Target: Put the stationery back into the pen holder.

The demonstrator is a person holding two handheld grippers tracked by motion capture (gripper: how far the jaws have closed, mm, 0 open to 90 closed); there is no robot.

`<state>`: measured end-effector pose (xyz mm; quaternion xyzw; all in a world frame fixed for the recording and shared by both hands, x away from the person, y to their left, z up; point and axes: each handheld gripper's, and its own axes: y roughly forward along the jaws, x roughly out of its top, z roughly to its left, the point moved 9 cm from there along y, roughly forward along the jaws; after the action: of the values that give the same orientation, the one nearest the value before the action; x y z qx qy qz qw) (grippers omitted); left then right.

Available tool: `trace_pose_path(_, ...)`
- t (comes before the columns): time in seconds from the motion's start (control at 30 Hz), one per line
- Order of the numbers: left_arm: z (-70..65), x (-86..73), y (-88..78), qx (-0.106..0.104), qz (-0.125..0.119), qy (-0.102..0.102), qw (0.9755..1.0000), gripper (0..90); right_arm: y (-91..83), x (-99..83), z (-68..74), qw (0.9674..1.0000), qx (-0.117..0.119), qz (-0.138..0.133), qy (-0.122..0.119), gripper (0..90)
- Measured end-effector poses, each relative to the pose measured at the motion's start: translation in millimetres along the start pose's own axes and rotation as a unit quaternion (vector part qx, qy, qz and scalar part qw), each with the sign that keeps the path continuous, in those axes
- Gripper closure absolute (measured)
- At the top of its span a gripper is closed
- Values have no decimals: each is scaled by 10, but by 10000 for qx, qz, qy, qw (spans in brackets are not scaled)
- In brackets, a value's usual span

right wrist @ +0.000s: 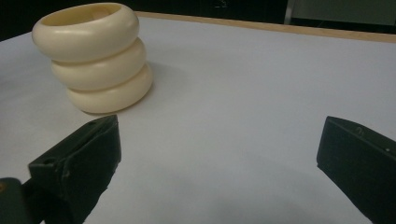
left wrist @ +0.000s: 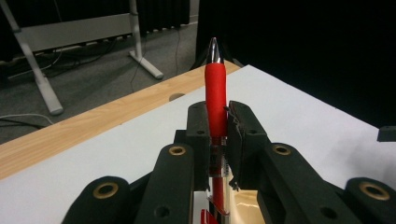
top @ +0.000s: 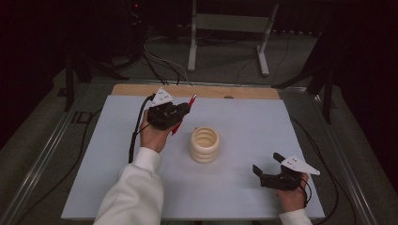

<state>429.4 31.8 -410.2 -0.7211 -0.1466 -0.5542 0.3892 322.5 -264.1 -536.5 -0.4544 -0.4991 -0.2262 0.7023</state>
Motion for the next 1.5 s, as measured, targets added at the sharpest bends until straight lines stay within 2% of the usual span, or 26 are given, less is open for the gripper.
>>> trace_pose_path(0.13,-63,39,38,-72,-60,-34,9999,805,2,-1,1,10000,14,6,4,2)
trace_pose_path(0.63,-292,109,201,-283,-57,101,9995,805,10,-9,7,10000,42,38,4,2)
trace_pose_path(0.77,-313,106,224,-305,-50,95,9995,805,13,-11,2,10000,47,39,7,1)
trace_pose_path(1.2,-523,84,391,-491,-42,137,9987,804,18,-19,4,10000,63,74,6,2)
trace_pose_path(1.5,-572,27,506,-502,25,144,9986,804,14,-23,0,10000,63,74,13,2)
